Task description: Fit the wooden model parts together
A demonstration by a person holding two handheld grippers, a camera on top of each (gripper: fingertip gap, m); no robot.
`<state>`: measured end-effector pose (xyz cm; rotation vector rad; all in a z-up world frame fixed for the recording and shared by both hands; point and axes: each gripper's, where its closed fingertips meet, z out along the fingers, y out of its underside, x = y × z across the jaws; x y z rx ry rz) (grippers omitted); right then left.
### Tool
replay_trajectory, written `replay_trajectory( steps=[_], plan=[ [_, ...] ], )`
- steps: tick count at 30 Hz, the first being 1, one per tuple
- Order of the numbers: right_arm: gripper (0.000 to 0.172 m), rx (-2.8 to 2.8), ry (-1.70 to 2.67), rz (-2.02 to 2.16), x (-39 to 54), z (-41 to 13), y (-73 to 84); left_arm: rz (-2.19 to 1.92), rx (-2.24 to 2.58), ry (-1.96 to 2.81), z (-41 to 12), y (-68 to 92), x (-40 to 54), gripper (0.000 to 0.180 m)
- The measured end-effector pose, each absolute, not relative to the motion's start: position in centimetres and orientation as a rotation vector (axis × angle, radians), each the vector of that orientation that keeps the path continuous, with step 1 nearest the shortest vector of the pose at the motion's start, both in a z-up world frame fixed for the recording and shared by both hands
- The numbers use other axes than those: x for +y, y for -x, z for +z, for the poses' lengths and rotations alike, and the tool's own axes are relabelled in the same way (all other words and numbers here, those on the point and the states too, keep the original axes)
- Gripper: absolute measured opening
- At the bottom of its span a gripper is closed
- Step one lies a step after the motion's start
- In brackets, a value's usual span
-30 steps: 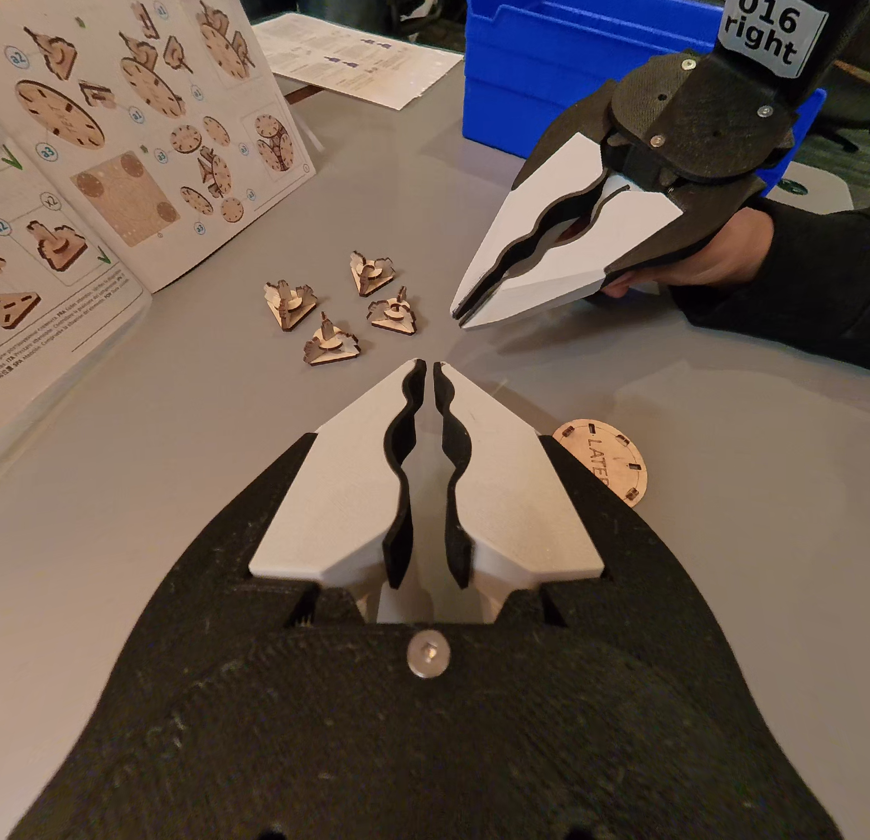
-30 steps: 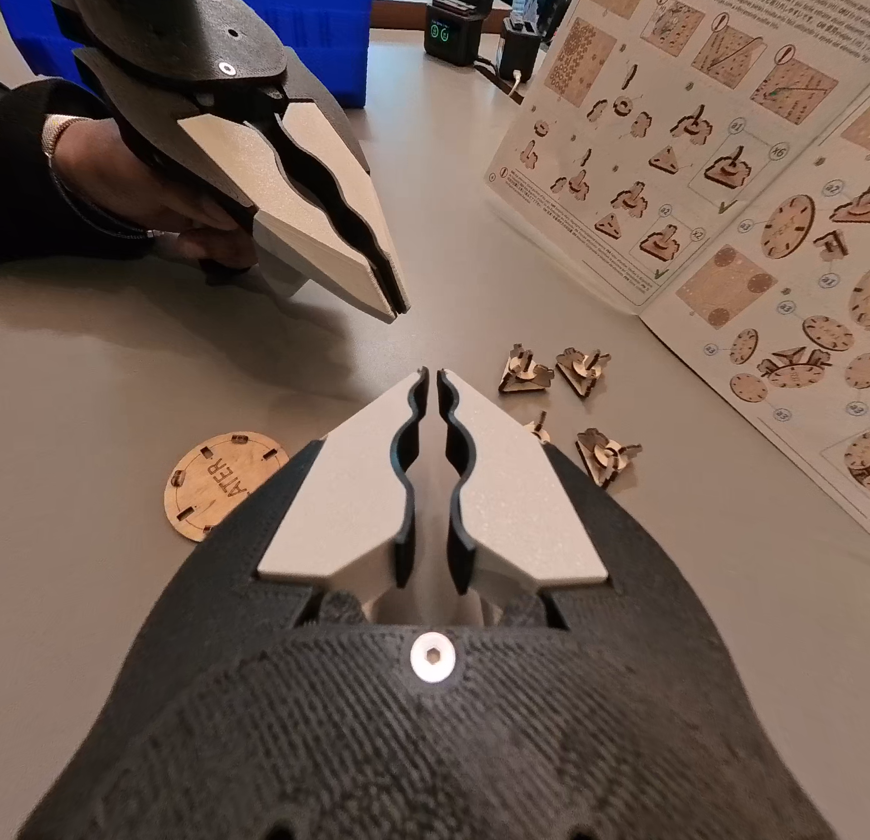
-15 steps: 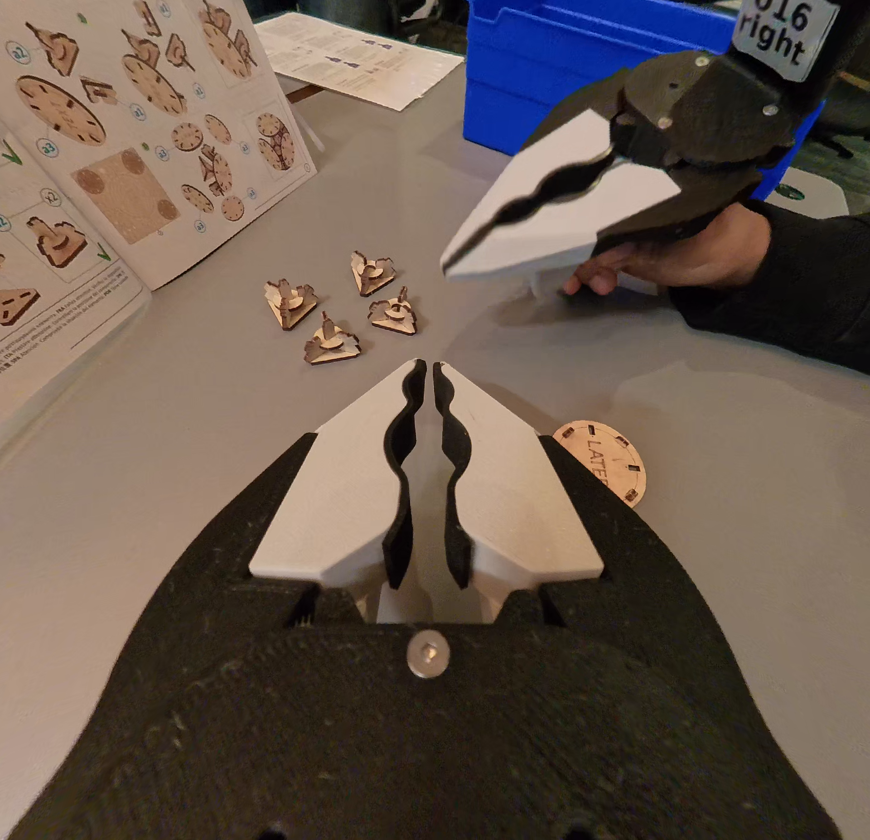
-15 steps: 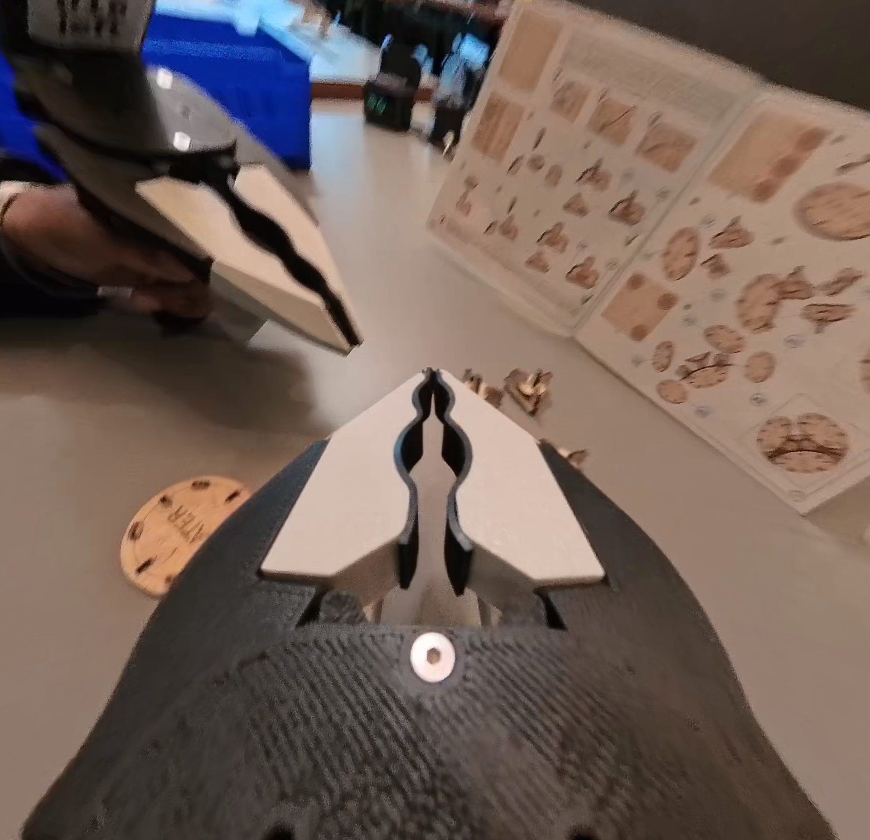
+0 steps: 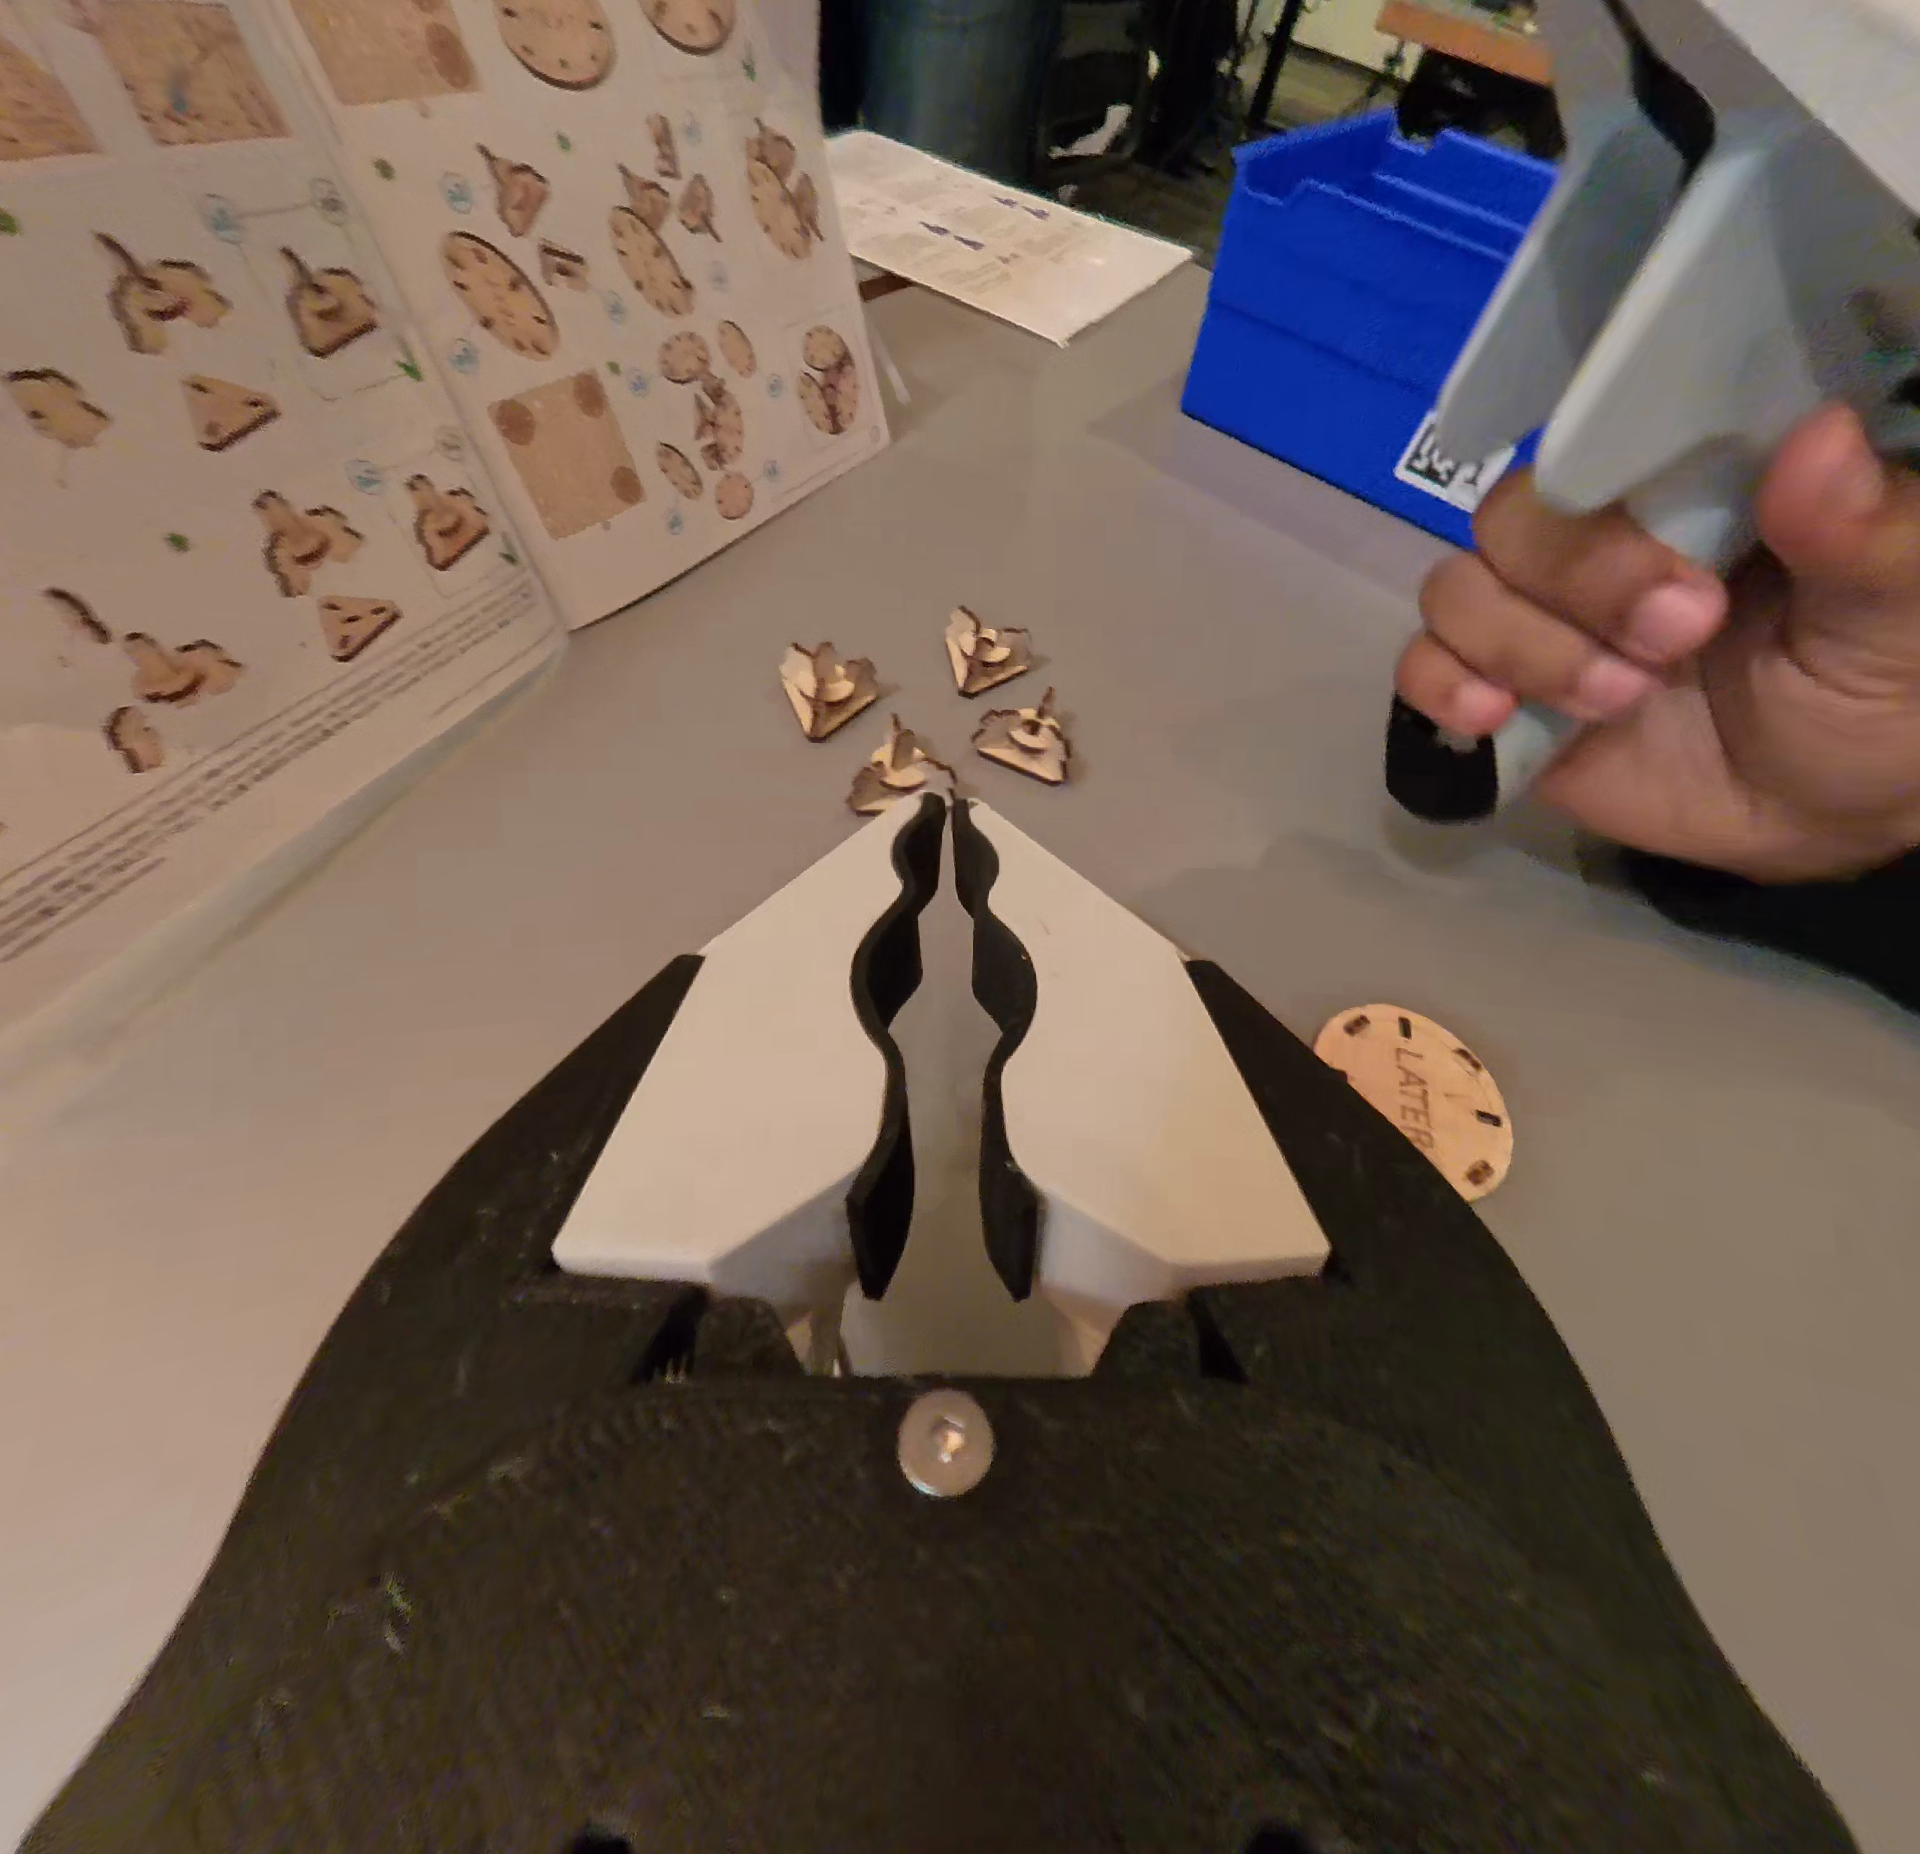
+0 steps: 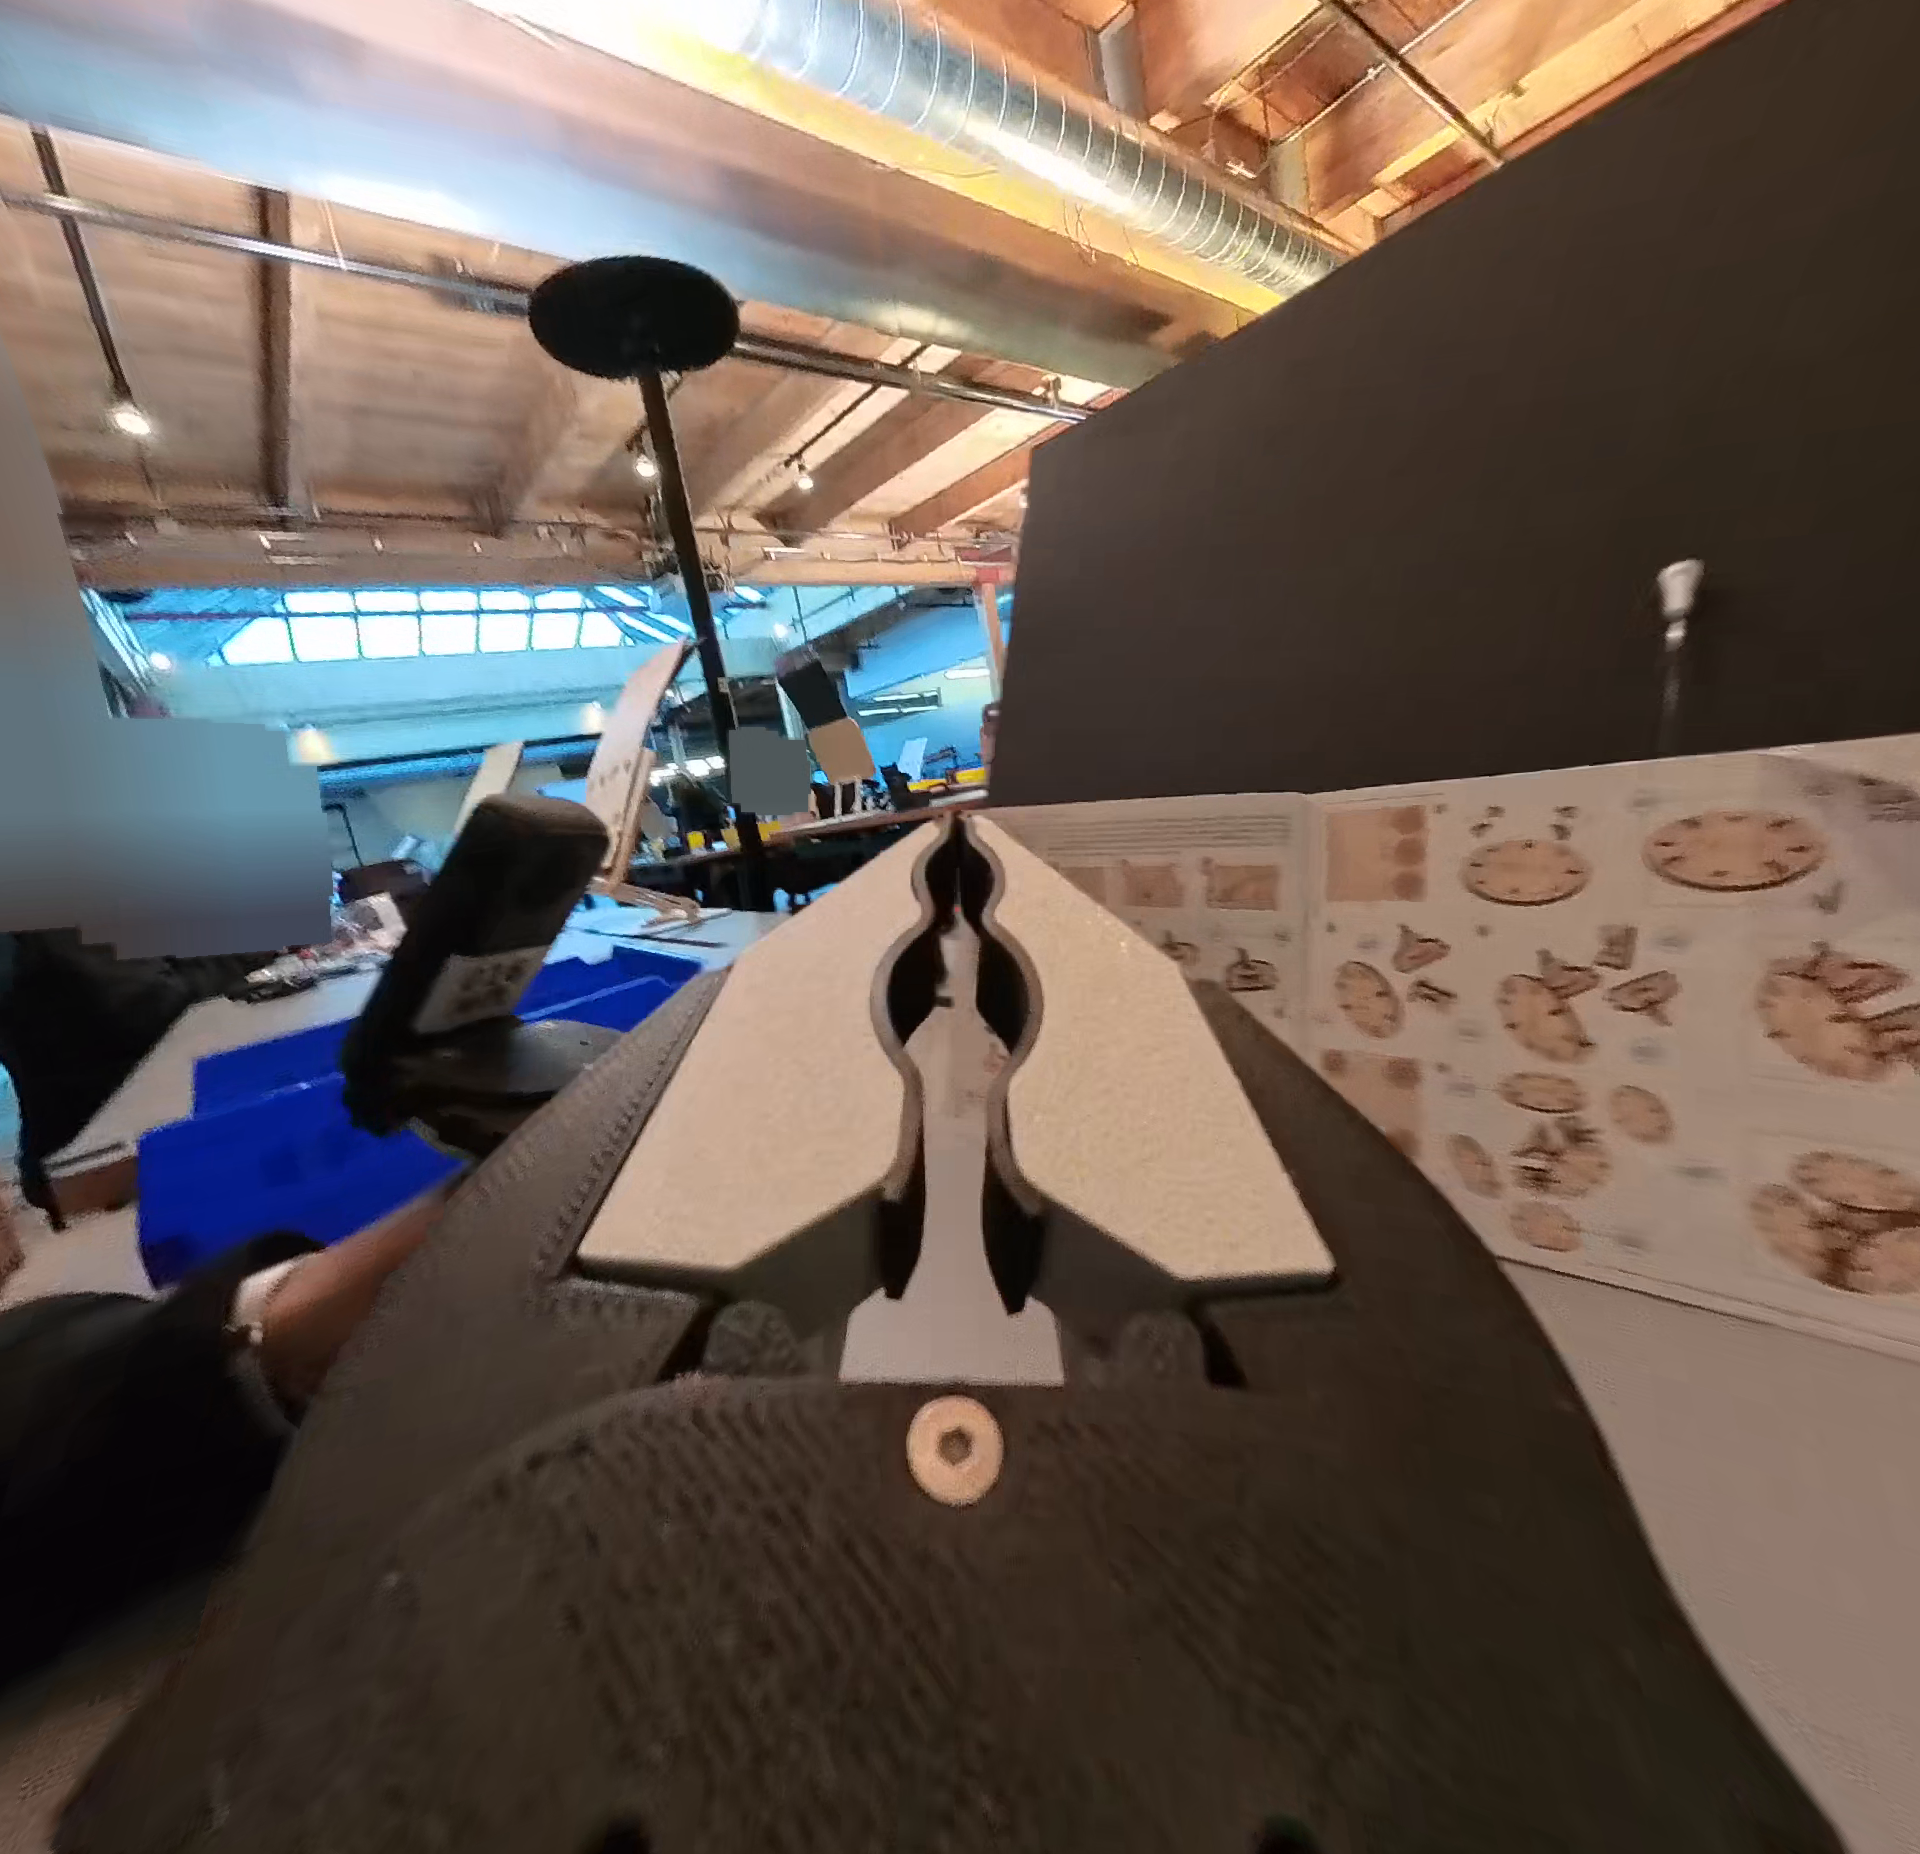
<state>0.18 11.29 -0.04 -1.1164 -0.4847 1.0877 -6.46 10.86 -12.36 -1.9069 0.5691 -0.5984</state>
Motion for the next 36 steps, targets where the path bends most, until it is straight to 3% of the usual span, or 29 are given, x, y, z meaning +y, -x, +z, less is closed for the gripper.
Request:
replay_trajectory(
  steps=[7, 14, 28, 32, 36],
  plan=[
    [0.000, -0.519, 1.254, 1.284, 8.2, -2.7, 7.4, -0.720, 0.398, 1.878, -11.0, 8.5, 11.7, 0.000],
    [0.000, -0.682, 1.346, 1.077, 7.6, -6.2, 9.8, -0.815, 0.294, 1.882, -11.0, 9.6, 12.3, 0.001],
    [0.000, -0.751, 1.243, 0.944, 6.7, -4.7, 9.6, -0.752, 0.372, 1.863, -10.7, 9.0, 12.0, 0.001],
    [0.000, -0.774, 1.245, 0.931, 6.4, -5.1, 9.6, -0.683, 0.427, 1.791, -7.9, 9.9, 11.4, 0.000],
    [0.000, -0.752, 1.230, 0.934, 6.6, -4.4, 9.3, -0.682, 0.478, 1.667, -1.6, 11.6, 8.2, 0.000]
  ],
)
